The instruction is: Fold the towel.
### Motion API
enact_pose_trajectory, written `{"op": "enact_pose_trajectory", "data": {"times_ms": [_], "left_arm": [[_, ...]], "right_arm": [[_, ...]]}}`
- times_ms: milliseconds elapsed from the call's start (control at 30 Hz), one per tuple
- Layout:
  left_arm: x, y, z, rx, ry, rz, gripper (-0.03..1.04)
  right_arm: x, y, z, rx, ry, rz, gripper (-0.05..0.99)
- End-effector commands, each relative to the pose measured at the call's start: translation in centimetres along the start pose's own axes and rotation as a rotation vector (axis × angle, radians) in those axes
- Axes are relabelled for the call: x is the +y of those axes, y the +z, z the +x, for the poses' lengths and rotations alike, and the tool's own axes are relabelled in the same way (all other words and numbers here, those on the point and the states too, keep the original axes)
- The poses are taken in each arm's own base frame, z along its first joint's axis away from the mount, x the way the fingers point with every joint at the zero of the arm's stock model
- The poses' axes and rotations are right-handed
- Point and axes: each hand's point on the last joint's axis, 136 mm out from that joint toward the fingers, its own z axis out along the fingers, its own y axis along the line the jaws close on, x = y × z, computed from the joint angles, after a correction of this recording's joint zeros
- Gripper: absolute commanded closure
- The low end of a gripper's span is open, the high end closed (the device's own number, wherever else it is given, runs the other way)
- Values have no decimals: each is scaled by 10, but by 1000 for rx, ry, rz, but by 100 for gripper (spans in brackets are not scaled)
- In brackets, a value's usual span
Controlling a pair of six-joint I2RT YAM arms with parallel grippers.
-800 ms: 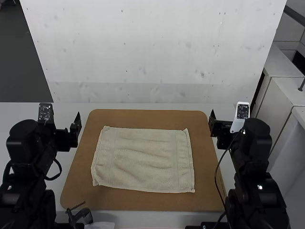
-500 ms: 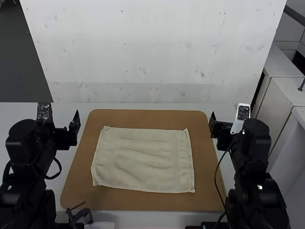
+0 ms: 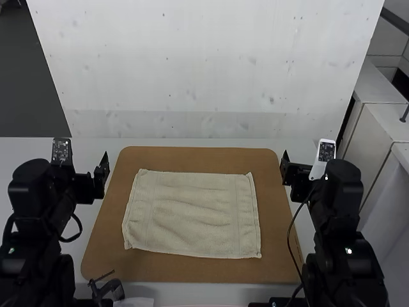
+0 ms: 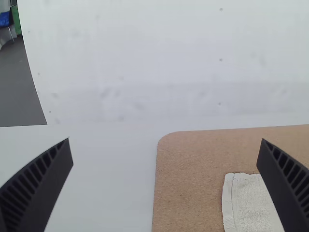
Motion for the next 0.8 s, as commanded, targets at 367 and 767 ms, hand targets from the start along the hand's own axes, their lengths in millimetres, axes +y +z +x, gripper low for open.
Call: {"op": "enact_pose_trajectory", "data": {"times_ms": [367,767], "left_arm": [[-27,39,-10,399,-19,134,2],[-42,86,-4,559,4,118,4]], "right_arm": [[29,39,12,359,5,-119,-3],[60,120,82,773,-23,-79,-2]]}}
